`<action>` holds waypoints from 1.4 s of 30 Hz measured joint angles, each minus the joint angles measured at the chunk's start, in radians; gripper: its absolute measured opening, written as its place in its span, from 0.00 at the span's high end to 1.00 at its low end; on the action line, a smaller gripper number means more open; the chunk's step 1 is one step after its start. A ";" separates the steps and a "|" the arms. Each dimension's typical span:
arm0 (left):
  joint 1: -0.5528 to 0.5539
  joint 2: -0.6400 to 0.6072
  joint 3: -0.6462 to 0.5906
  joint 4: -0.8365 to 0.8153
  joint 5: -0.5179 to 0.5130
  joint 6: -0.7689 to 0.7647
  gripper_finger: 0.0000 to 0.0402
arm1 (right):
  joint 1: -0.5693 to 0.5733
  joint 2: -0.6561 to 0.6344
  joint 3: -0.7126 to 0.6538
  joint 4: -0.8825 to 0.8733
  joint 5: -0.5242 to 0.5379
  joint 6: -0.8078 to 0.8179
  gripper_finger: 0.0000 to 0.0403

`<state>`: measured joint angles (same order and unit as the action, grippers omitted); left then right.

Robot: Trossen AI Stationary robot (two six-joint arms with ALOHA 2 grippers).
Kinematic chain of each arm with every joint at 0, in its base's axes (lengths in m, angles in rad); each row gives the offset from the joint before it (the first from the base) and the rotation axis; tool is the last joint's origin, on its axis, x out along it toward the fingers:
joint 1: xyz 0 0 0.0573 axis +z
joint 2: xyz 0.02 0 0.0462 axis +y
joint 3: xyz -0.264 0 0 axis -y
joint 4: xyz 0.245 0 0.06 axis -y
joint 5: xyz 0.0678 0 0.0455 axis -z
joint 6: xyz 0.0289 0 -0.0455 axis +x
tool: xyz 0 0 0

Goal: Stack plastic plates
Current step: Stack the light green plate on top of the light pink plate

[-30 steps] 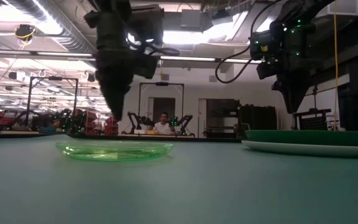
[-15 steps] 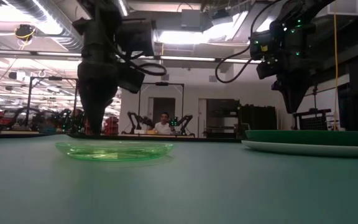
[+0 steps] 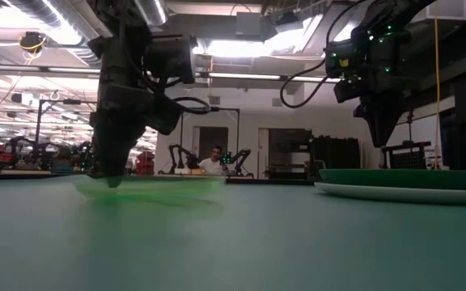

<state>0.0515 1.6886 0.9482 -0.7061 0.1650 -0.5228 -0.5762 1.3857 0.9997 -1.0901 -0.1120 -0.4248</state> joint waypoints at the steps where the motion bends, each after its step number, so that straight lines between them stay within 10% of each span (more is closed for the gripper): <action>1: 0.000 0.000 -0.005 0.006 0.011 0.000 0.83 | 0.000 0.000 0.000 0.000 0.000 0.000 0.78; 42: 0.001 0.033 -0.030 0.187 -0.042 -0.046 0.88 | 0.000 0.000 0.000 0.010 -0.001 0.000 0.78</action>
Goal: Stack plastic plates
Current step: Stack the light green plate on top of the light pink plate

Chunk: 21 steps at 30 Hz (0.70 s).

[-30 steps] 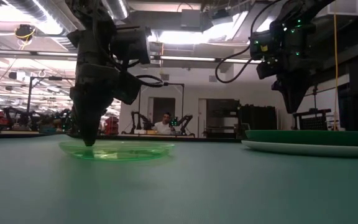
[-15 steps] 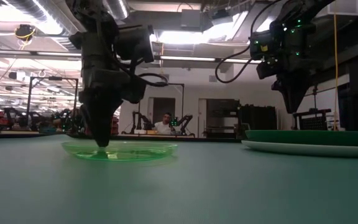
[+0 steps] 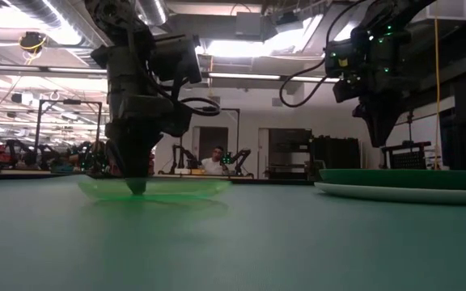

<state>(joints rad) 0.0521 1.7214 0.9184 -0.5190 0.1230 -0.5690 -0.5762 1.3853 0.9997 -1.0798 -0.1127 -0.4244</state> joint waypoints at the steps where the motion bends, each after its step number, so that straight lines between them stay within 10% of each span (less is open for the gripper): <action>1: 0.000 0.000 0.000 0.000 0.000 0.000 0.90 | 0.000 0.000 0.000 0.001 0.000 0.000 0.78; 21: 0.026 0.004 -0.002 0.291 -0.039 0.025 1.00 | 0.000 -0.002 0.001 0.015 -0.011 0.000 0.78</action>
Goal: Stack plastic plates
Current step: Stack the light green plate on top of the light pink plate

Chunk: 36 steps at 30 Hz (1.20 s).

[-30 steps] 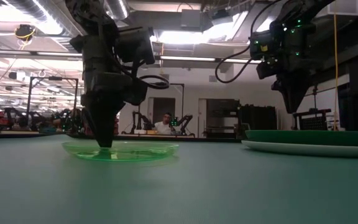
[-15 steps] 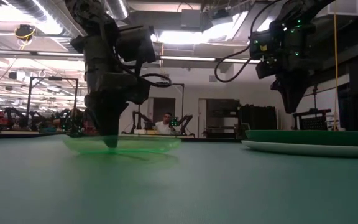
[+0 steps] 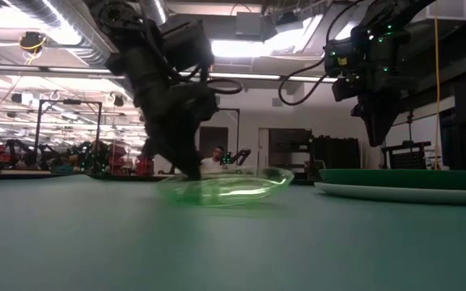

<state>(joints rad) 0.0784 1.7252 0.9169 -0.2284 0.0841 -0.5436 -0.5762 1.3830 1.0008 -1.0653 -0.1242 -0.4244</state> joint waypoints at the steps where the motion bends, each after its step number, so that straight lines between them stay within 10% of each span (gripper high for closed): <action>1: 0.005 0.000 0.000 0.016 -0.001 0.004 1.00 | 0.000 0.000 0.000 0.000 0.000 0.000 0.78; 36: 0.122 0.000 0.000 0.402 -0.074 0.136 1.00 | 0.080 0.000 0.195 0.270 -0.105 0.057 0.78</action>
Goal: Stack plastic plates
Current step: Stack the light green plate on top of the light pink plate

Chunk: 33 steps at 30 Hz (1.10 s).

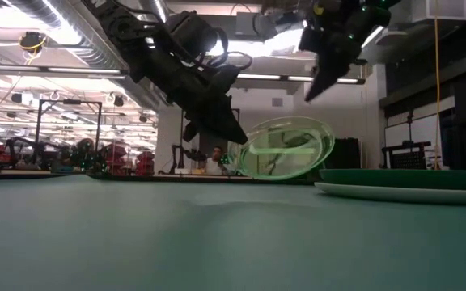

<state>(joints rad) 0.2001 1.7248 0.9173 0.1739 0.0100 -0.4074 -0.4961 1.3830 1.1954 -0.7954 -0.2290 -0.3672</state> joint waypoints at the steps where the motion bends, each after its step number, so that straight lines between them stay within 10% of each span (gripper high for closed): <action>1: 0.001 0.000 0.000 0.000 0.000 0.000 1.00 | 0.018 0.000 0.000 0.026 0.000 0.000 0.78; 33: -0.011 -0.002 0.000 0.000 -0.054 -0.007 1.00 | 0.348 0.110 0.000 0.162 0.332 0.113 0.78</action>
<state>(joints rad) 0.1888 1.7233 0.9176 0.1742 -0.0437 -0.4141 -0.1482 1.4935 1.1954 -0.6331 0.1028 -0.2546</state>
